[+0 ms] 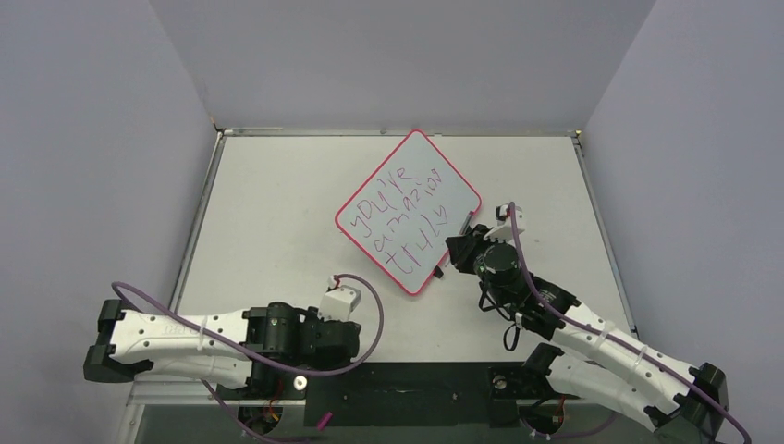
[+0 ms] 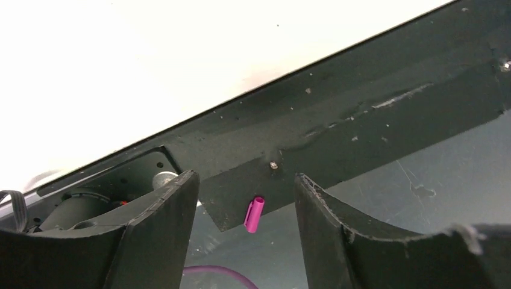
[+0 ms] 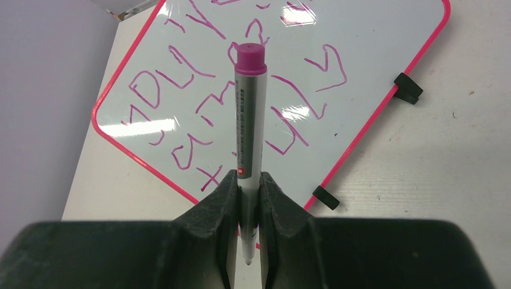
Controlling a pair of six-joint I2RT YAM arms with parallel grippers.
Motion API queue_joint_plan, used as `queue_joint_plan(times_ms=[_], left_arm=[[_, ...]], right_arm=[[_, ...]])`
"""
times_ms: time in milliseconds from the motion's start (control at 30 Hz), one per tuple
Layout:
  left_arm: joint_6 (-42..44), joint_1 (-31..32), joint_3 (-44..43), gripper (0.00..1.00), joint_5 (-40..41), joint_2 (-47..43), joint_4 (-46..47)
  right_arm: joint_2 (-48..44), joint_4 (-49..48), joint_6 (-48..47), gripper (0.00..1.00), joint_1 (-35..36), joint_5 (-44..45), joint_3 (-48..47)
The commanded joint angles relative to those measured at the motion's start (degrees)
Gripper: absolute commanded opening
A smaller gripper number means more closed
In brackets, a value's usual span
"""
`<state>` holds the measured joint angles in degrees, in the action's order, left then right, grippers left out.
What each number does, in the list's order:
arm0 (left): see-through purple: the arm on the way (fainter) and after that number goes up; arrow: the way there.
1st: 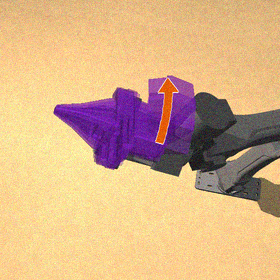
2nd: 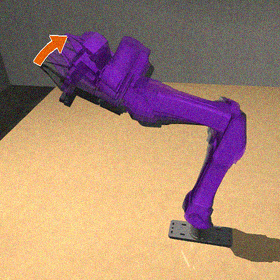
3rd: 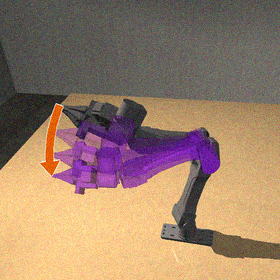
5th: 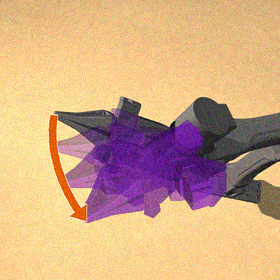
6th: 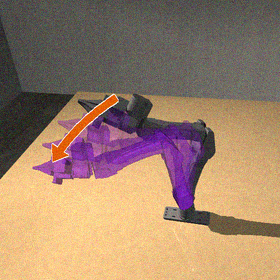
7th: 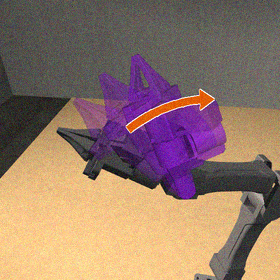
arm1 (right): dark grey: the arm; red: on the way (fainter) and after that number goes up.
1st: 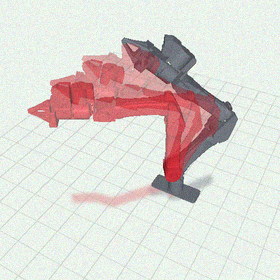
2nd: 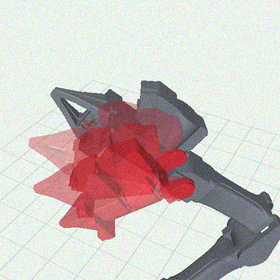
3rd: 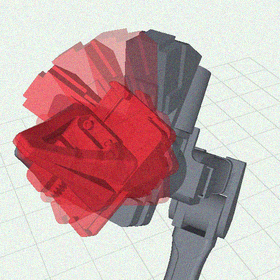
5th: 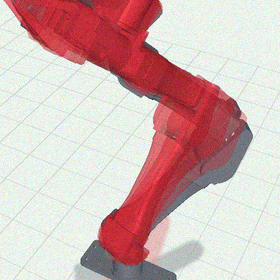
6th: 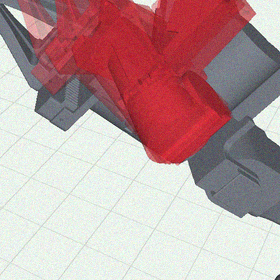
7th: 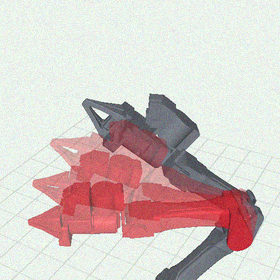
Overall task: Write a sentence on the whiteboard
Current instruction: Put down the whiteboard marker at the center of the board.
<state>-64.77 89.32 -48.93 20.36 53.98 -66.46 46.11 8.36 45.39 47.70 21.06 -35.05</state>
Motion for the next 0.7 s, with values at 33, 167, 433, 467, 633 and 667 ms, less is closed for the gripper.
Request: queue_joint_plan(times_ms=[33,167,433,467,633,667], left_arm=[[6.09,-7.08,-2.33,0.57,-0.07,-0.15,1.43],[14.79,-19.45,-1.26,0.57,-2.96,1.54,12.55],[26.34,-32.97,1.16,0.57,-7.66,7.13,21.16],[27.41,-35.09,2.16,0.57,-8.39,6.54,22.88],[30.57,-40.81,4.62,0.57,-12.53,4.36,26.68],[31.13,-41.97,4.82,0.57,-12.97,3.98,27.01]], right_arm=[[1.77,-1.14,-0.7,0.0,0.28,3.13,-2.48],[5.42,-1.82,0.25,0.0,0.01,4.21,-2.79],[11.67,6.65,14.26,0.0,-12.73,-6.14,7.32],[12.57,6.7,15.05,0.0,-13.45,-6.7,8.04],[22.5,2.09,16.19,0.0,-16.5,-11.54,12.87],[23.53,1.7,16.11,0.0,-17.29,-11.8,12.84]])
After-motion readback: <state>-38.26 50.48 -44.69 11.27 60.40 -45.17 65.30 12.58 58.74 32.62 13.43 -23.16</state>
